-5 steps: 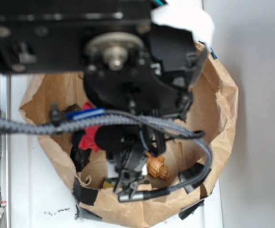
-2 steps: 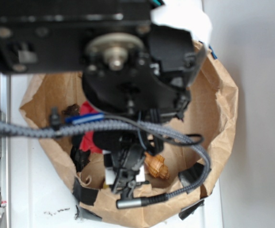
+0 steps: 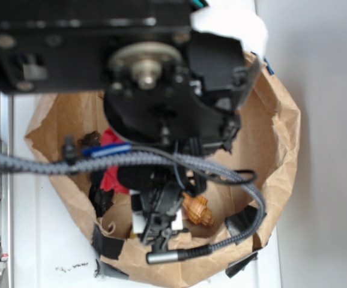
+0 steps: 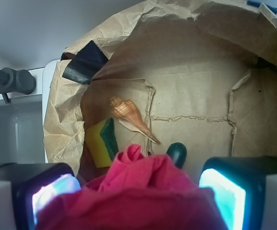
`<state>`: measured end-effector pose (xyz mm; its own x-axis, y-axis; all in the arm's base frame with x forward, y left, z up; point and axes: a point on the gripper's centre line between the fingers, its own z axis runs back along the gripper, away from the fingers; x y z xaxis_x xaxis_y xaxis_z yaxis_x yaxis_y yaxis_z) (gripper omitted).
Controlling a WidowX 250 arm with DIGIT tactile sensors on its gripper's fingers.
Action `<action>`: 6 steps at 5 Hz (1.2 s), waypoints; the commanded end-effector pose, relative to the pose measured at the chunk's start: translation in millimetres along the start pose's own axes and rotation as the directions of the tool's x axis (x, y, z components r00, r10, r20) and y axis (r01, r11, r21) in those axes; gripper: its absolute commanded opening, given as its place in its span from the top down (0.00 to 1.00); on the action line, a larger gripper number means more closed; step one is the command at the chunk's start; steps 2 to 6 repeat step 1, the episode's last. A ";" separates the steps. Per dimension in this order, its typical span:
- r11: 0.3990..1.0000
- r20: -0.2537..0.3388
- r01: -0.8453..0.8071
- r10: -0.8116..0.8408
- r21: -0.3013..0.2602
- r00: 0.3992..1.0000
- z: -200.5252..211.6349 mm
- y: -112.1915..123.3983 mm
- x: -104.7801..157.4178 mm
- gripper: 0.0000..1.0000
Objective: Grab the red paper.
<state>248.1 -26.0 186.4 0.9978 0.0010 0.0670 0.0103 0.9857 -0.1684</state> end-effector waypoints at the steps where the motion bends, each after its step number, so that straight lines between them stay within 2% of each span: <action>1: 1.000 0.046 -0.002 0.002 0.002 0.999 15.8 2.8 4.0 0.00; 6: 1.000 0.046 -0.002 0.002 0.002 0.999 15.8 2.8 4.0 0.00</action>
